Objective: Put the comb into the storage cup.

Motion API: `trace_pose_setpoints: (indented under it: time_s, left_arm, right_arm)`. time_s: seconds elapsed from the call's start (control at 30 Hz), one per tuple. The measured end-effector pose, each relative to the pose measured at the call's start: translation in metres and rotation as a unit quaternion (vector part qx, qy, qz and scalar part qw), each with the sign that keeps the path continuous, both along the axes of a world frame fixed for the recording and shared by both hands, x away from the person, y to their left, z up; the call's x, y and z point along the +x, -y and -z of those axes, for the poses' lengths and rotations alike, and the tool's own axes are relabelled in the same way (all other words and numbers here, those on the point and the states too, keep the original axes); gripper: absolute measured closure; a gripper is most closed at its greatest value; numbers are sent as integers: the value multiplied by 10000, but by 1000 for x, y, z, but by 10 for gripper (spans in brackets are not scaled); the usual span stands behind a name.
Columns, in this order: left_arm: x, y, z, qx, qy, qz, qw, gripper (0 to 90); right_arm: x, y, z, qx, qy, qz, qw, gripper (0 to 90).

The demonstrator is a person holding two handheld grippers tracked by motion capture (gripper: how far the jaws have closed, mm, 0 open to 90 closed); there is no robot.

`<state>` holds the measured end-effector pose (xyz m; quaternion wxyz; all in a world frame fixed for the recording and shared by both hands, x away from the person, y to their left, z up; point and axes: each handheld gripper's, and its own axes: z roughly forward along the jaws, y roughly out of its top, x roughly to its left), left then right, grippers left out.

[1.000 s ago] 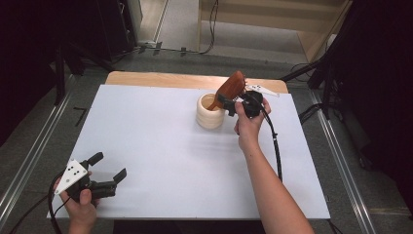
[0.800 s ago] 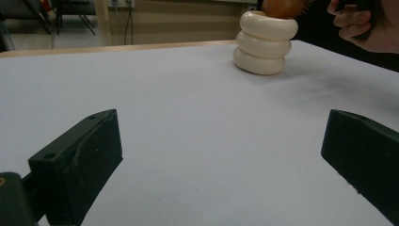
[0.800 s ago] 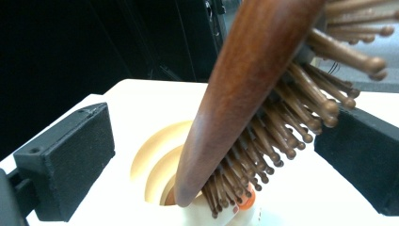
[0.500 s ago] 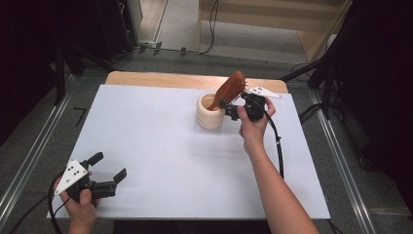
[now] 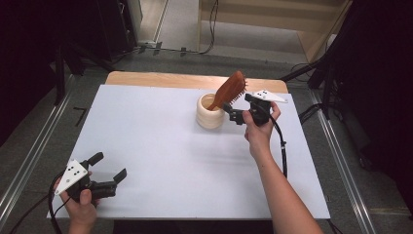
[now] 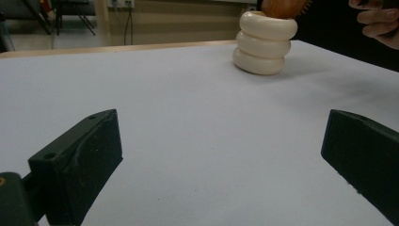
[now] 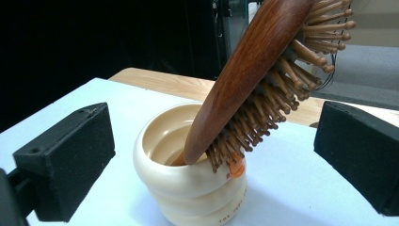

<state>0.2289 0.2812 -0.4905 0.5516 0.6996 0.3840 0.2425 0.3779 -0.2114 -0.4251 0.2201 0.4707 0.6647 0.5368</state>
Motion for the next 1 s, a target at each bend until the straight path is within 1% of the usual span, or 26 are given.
trace_pose_setpoints:
  time_s: [0.13,0.2,0.3,0.4,0.5,0.63,0.7,0.77,0.93,1.0]
  left_arm:
    - [0,0,0,-5,5,4,10000,0]
    - [0,0,0,-4,8,4,10000,0]
    - [0,0,0,0,-2,3,10000,0]
    - [0,0,0,3,-1,3,10000,0]
    - [0,0,0,2,-1,4,10000,0]
    - [0,0,0,6,0,6,10000,0]
    - [0,1,0,7,-1,2,10000,0]
    - [0,1,0,-1,2,10,10000,0]
    - [0,1,0,9,10,17,10000,0]
    - [0,1,0,10,8,17,10000,0]
  right_arm:
    - [-5,2,0,-59,10,-75,10000,0]
    - [-10,3,2,-71,22,-133,9999,0]
    - [-13,4,2,-102,37,-142,9998,0]
    - [-21,6,4,-148,80,-160,9997,0]
    - [-24,7,5,-182,62,-169,9997,0]
    - [-29,10,7,-201,103,-188,9996,0]
    - [-35,12,7,-245,145,-214,9994,0]
    - [-36,13,7,-253,145,-204,9994,0]
    - [-46,15,8,-346,169,-341,9987,0]
    - [-47,16,8,-360,175,-333,9986,0]
